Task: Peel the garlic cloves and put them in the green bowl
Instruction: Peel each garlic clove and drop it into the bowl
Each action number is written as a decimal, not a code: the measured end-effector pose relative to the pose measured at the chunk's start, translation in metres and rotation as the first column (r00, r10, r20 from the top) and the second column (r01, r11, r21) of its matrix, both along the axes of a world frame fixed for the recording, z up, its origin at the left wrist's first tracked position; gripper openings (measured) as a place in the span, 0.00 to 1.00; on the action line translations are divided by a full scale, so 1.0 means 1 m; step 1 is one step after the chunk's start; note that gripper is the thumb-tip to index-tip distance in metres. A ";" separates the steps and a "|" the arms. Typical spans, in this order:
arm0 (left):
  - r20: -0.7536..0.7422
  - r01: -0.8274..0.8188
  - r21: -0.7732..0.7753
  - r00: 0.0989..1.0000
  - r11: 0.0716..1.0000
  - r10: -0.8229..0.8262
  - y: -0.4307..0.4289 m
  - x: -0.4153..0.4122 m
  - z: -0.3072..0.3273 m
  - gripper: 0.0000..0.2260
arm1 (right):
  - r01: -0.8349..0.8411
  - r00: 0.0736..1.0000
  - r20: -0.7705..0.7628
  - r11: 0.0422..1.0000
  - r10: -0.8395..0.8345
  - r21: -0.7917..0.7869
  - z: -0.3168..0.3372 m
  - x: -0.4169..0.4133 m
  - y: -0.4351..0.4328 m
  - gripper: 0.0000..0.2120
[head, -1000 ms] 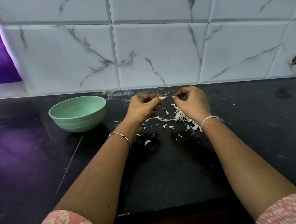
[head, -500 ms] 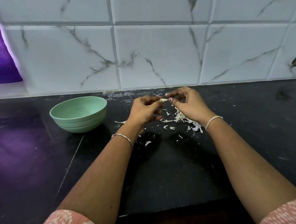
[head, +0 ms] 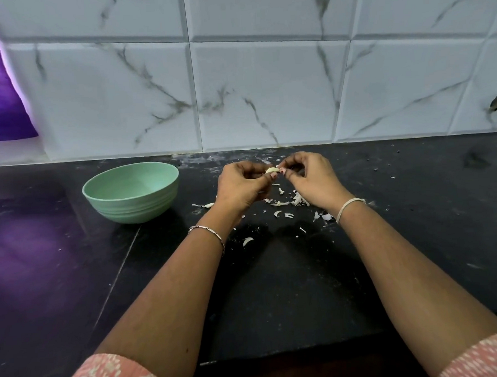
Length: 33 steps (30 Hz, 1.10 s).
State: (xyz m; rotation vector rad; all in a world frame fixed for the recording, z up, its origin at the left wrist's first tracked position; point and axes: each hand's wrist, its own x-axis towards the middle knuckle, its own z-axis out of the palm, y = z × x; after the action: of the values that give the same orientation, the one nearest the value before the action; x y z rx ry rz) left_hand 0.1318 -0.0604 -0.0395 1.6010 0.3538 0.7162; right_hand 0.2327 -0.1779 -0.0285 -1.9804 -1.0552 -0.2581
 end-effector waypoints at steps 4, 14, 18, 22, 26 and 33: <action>-0.036 -0.078 0.140 0.996 0.987 0.084 0.001 0.000 0.000 0.05 | -0.003 0.999 0.032 0.999 0.004 -0.049 0.001 -0.003 -0.001 0.05; -0.118 -0.102 0.436 0.978 0.894 0.170 0.001 0.002 0.000 0.09 | 0.153 0.979 0.158 0.976 -0.129 -0.154 0.003 -0.011 -0.005 0.04; -0.136 -0.092 0.426 0.977 0.900 0.164 0.002 0.001 0.002 0.08 | 0.173 0.979 0.131 0.973 -0.154 -0.150 0.003 -0.013 -0.004 0.03; -0.144 -0.056 0.389 0.982 0.919 0.121 0.003 -0.001 0.004 0.07 | 0.193 0.979 0.091 0.969 -0.181 -0.152 0.003 -0.014 -0.003 0.03; -0.129 -0.017 0.293 0.990 0.956 0.057 0.001 -0.003 0.004 0.08 | 0.206 0.978 0.065 0.966 -0.198 -0.157 0.005 -0.016 -0.002 0.03; -0.113 -0.052 0.192 0.991 0.980 0.074 0.001 0.001 0.001 0.06 | 0.061 0.989 -0.133 0.998 -0.059 0.008 0.003 -0.013 0.002 0.07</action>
State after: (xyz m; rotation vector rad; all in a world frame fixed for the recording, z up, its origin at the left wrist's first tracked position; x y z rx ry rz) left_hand 0.1332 -0.0591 -0.0381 1.8243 0.4360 0.7212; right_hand 0.2200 -0.1758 -0.0258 -1.9916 -0.9084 -0.1620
